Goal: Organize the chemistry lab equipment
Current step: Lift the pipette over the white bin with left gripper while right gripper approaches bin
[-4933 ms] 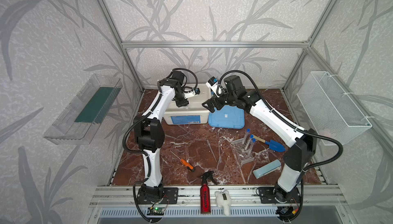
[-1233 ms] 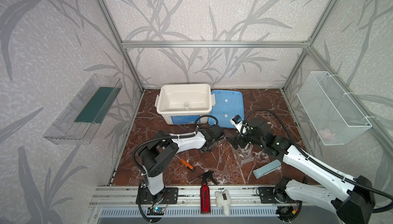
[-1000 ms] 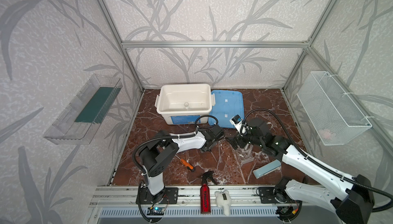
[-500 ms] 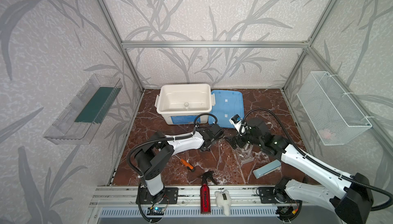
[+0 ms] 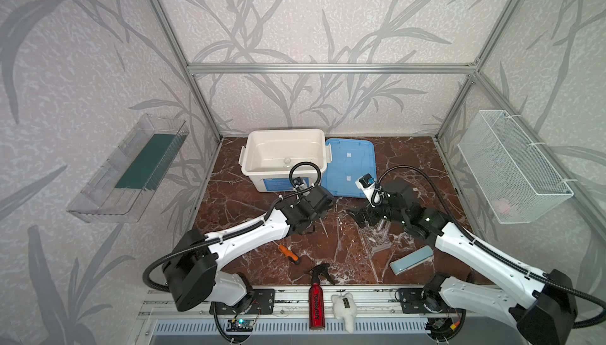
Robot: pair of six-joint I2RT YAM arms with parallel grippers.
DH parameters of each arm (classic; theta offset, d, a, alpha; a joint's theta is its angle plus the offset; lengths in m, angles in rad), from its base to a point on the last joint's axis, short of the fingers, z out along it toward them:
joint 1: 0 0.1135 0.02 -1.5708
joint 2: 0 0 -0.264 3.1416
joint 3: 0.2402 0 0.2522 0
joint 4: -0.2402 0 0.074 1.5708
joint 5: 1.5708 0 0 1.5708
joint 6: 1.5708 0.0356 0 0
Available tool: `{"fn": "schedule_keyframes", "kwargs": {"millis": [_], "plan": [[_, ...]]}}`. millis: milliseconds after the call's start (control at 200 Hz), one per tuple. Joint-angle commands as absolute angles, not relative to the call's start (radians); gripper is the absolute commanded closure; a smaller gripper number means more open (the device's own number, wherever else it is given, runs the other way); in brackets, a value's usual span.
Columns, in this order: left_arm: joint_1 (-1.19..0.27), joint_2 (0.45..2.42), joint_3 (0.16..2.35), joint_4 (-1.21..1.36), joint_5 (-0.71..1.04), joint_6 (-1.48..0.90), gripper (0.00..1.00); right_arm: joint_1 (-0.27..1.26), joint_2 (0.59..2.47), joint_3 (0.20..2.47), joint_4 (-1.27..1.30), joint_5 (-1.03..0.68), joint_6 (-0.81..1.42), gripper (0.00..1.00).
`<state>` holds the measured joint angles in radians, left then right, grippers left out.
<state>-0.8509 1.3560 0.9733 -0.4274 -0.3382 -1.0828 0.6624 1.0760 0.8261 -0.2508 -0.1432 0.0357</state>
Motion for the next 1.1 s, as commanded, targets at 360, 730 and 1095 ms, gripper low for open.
{"fn": "schedule_keyframes", "kwargs": {"millis": [360, 730, 1095], "plan": [[-0.552, 1.323, 1.264, -0.397, -0.091, -0.589, 1.0, 0.634, 1.297, 1.228, -0.26, -0.23, 0.196, 0.01], [-0.383, 1.703, 1.597, -0.344, 0.15, -0.483, 1.0, 0.615, 1.507, 1.48, -0.318, -0.277, 0.271, 0.01], [-0.321, 2.019, 1.817, -0.384, 0.269, -0.511, 1.0, 0.603, 1.631, 1.526, -0.286, -0.287, 0.249, 0.01]]}}
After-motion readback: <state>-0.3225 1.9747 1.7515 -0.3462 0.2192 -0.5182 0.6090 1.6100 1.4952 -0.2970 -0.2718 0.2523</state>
